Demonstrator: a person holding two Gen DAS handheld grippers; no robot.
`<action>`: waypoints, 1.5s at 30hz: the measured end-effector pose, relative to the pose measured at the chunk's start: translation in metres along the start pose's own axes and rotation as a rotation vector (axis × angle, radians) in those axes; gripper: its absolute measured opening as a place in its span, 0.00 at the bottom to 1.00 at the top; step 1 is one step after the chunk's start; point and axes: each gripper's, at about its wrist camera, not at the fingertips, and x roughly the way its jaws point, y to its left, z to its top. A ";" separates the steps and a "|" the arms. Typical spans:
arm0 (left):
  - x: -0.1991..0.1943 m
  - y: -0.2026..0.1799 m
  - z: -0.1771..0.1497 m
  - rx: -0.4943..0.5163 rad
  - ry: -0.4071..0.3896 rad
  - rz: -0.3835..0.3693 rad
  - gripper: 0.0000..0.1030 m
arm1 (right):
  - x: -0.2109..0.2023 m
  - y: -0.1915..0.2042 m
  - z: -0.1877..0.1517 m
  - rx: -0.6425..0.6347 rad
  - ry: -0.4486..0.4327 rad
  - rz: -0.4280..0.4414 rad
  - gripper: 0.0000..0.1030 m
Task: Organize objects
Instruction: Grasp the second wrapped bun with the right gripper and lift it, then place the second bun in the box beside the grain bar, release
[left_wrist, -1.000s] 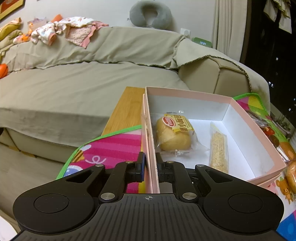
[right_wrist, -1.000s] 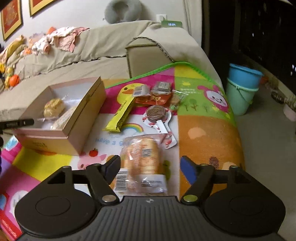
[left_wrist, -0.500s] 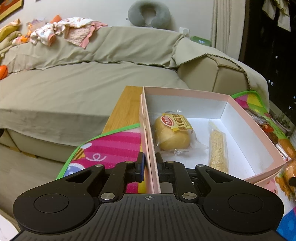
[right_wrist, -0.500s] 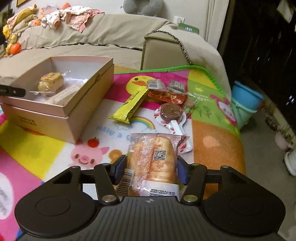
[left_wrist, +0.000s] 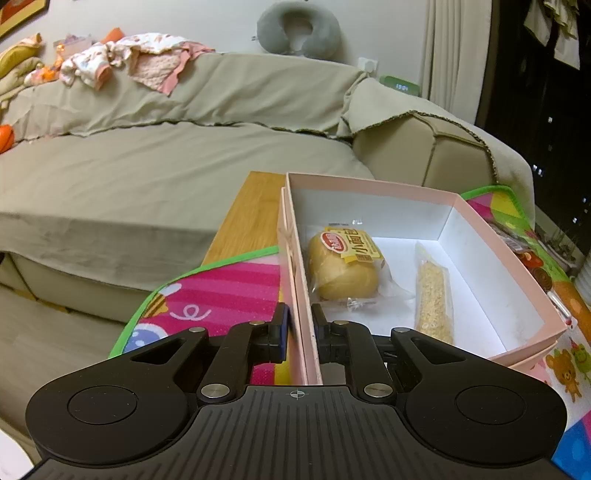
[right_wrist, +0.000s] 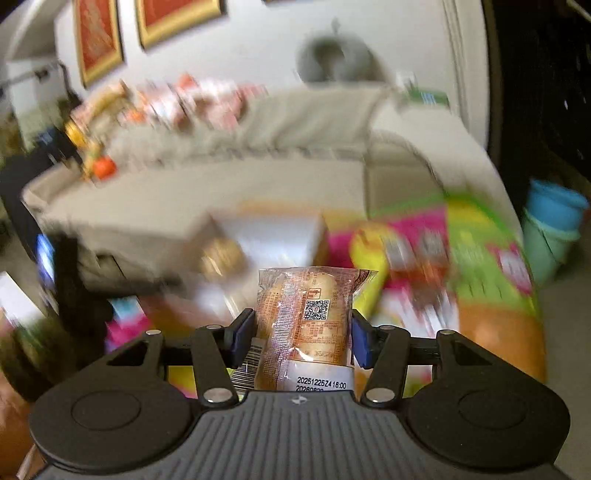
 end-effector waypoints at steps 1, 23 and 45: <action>0.000 0.001 -0.001 -0.002 -0.001 -0.002 0.14 | -0.001 0.006 0.010 -0.011 -0.032 0.015 0.51; 0.002 0.002 -0.002 -0.006 -0.006 -0.013 0.15 | 0.098 0.055 0.063 0.064 -0.078 0.106 0.51; 0.002 -0.001 -0.003 0.005 -0.005 0.000 0.14 | 0.059 -0.054 -0.006 0.138 -0.052 -0.215 0.79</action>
